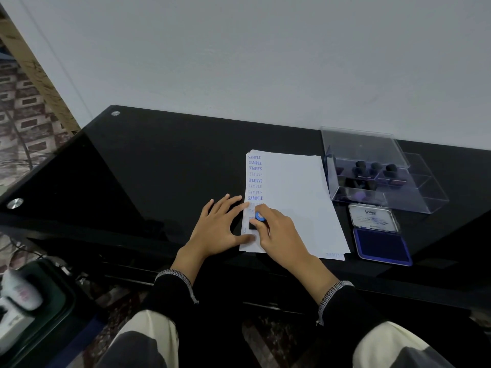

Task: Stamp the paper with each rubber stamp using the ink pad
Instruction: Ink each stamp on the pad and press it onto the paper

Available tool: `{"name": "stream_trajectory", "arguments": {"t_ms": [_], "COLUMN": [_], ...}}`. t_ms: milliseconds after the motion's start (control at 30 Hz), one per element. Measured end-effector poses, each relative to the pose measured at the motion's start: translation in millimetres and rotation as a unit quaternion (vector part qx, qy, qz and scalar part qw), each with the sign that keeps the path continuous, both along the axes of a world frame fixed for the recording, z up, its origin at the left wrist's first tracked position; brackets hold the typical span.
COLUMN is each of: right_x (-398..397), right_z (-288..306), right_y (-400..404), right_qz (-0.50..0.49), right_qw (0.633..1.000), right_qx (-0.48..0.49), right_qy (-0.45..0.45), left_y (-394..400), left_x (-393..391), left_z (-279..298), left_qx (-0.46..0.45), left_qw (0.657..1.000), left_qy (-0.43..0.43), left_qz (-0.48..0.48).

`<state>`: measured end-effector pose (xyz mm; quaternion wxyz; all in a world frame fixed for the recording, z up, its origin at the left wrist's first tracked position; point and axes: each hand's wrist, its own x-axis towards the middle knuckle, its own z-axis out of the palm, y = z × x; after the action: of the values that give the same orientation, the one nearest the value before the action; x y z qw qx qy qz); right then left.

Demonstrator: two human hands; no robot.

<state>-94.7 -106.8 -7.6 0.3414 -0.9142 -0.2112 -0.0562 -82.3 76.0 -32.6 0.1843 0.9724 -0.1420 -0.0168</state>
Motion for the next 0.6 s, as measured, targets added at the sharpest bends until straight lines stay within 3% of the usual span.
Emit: {"name": "stream_trajectory", "arguments": {"t_ms": [600], "right_x": [7.5], "right_z": [3.8], "right_y": [2.6], "right_qz": [0.007], "right_qw": [0.999], "right_qx": [0.023], "right_qy": [0.021], "left_y": [-0.2], "left_x": [-0.3], "left_z": [0.0], "left_qx": [0.004], "left_qw": [1.0], "left_qy": [-0.002], "left_qz": [0.001]}}
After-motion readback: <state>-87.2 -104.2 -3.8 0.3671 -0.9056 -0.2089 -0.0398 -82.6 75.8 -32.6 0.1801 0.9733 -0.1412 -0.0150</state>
